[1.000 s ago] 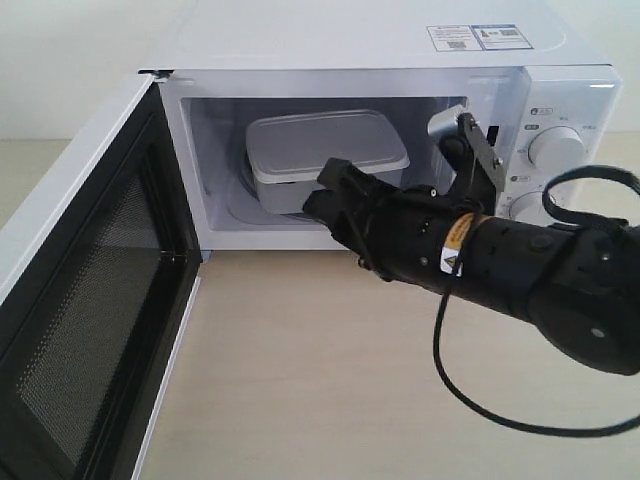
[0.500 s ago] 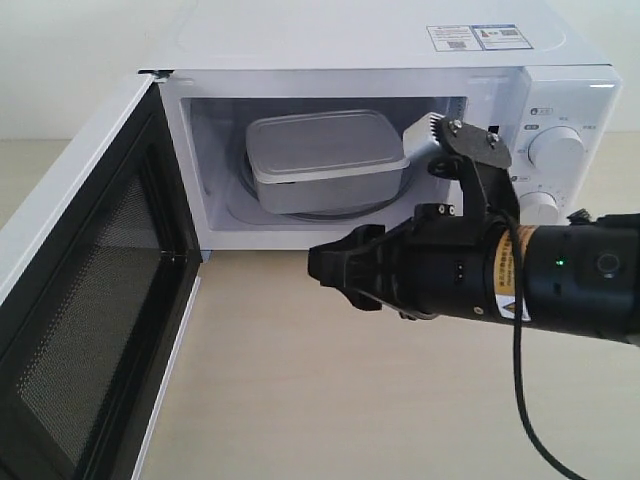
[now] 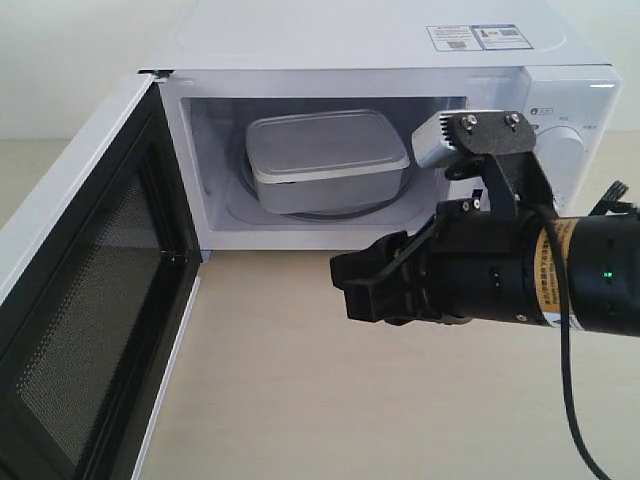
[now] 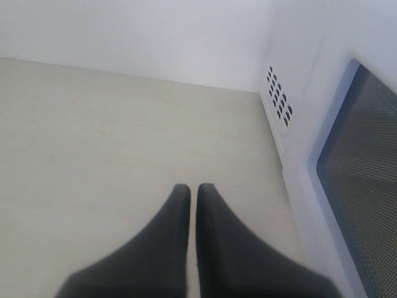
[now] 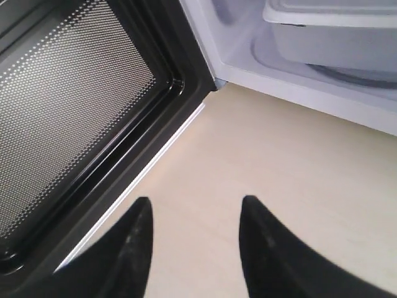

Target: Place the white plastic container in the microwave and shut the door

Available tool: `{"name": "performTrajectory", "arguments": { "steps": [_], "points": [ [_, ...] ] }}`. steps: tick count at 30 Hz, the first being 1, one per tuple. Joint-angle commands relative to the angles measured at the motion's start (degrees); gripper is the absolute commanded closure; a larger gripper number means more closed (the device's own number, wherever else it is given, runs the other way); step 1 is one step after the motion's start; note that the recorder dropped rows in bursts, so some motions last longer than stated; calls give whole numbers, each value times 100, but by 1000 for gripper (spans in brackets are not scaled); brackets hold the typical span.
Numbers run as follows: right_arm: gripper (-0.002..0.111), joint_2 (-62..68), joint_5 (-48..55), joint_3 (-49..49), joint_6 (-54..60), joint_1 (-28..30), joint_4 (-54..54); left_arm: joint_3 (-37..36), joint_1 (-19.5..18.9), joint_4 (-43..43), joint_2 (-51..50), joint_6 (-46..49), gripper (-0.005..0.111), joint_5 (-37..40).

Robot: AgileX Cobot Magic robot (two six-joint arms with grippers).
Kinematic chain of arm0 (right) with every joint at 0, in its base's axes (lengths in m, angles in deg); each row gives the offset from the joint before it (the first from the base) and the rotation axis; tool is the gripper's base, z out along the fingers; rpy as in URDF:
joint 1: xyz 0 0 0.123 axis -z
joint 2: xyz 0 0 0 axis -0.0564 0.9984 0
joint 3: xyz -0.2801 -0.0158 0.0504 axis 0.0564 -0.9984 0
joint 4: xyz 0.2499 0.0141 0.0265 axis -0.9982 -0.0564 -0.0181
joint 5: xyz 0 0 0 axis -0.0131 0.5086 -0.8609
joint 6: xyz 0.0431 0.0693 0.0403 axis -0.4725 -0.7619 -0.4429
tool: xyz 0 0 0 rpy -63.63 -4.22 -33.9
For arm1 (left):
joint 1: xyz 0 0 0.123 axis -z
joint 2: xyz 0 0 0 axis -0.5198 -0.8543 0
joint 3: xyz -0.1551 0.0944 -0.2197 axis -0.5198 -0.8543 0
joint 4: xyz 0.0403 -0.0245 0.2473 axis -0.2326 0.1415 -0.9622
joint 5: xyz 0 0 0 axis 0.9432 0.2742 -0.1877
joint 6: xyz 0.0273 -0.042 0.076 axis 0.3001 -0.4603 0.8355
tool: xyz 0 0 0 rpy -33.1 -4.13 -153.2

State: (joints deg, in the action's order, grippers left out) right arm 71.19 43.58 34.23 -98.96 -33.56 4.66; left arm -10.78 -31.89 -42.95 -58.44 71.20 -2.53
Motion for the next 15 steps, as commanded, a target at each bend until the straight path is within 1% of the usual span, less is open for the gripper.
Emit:
{"name": "performTrajectory", "arguments": {
  "steps": [1, 5, 6, 9, 11, 12, 15],
  "points": [
    [79, -53, -108, -16, -800, -397, 639, -20, 49, -3, 22, -52, 102, -6],
    [104, -93, -371, -16, -1487, -839, 1294, -20, 49, -3, 22, -52, 102, -6],
    [108, -139, -396, -16, -1579, -932, 1355, -20, 49, -3, 22, -52, 102, -6],
    [108, -240, -153, -16, -1633, -1069, 1296, -20, 49, -3, 22, -52, 102, -6],
    [108, -264, 524, -16, -1160, -1119, 1348, -20, 49, -3, 22, -52, 102, -6],
    [108, -228, 1181, -5, -603, -1119, 1283, -20, 49, -3, 22, -52, 102, -6],
    [108, -31, 1768, 108, -216, -1119, 1308, -20, 49, -3, 22, -52, 102, -6]
  ]
}}
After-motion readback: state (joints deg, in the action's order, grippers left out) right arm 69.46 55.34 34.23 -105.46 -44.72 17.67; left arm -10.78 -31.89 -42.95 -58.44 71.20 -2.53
